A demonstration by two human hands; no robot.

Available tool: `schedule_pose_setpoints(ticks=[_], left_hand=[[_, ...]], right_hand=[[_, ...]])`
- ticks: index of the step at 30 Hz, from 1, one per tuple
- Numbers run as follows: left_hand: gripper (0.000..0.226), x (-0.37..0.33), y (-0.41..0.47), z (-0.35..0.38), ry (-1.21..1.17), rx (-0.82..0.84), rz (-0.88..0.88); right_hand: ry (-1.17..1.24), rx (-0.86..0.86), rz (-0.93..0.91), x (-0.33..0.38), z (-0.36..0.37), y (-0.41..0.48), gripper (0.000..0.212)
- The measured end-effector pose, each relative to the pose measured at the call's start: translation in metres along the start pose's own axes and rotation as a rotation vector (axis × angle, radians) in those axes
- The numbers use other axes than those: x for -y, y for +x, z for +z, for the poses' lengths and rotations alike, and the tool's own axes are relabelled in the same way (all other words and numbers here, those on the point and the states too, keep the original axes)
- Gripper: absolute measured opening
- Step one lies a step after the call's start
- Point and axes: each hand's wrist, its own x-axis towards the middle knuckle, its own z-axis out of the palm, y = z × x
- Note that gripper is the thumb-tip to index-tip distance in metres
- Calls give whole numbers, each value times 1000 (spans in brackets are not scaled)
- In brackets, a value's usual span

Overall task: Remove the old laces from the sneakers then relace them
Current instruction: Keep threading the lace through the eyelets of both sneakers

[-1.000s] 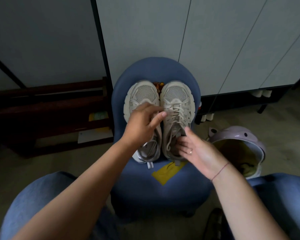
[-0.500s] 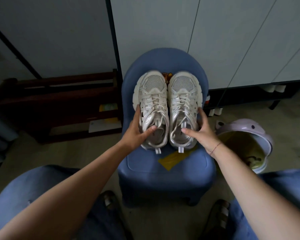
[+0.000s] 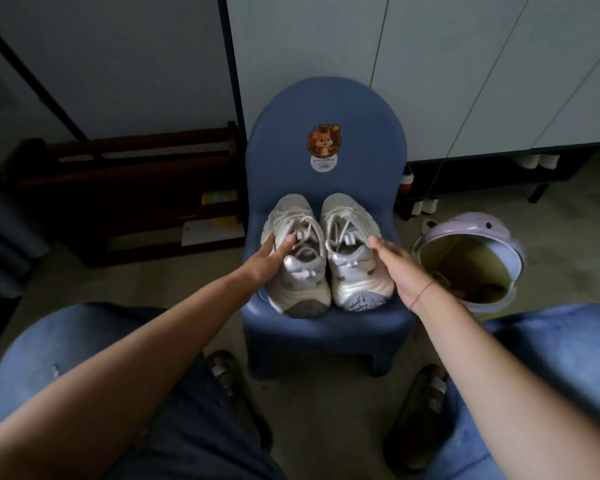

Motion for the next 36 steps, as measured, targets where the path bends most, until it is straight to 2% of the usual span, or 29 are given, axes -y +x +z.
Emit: schedule_pose_setpoints(ticks=[1, 3, 5, 8, 9, 11, 13, 15, 19, 23, 25, 28, 32, 36], left_hand=[[81, 1, -1, -2, 9, 46, 1], [94, 7, -5, -8, -23, 173, -6], [111, 13, -11, -15, -22, 279, -12], [126, 18, -21, -14, 151, 352, 69], [132, 20, -21, -8, 191, 333, 104], [146, 27, -17, 7, 261, 153, 145], [152, 32, -12, 20, 270, -29, 110], [152, 35, -11, 26, 257, -97, 73], [147, 36, -6, 24, 175, -121, 95], [135, 25, -20, 9, 63, -114, 106], [130, 17, -37, -5, 43, -116, 157], [112, -6, -67, -29, 102, -177, 265], [102, -35, -98, -71, 125, -267, 421], [101, -60, -110, -118, 175, -369, 504]], right_hand=[[-43, -13, -4, 1, 3, -2, 24], [-38, 63, 5, -1, 1, -11, 33], [12, 219, 8, -7, -8, -17, 57], [-120, 348, 27, -13, -21, -20, 105], [-211, 339, 25, -14, -18, -19, 115], [-405, 238, 28, -15, -9, -16, 132], [-438, 121, 10, -18, -3, -15, 139], [-415, 63, -19, -16, 2, -18, 134], [-343, -1, -115, -12, 12, -26, 94], [-191, -56, -153, -10, 26, -41, 75], [-157, -61, -182, -7, 37, -52, 74], [-187, -42, -276, 11, 62, -67, 89], [-206, -25, -427, 45, 102, -73, 77], [-203, 6, -529, 80, 149, -64, 76]])
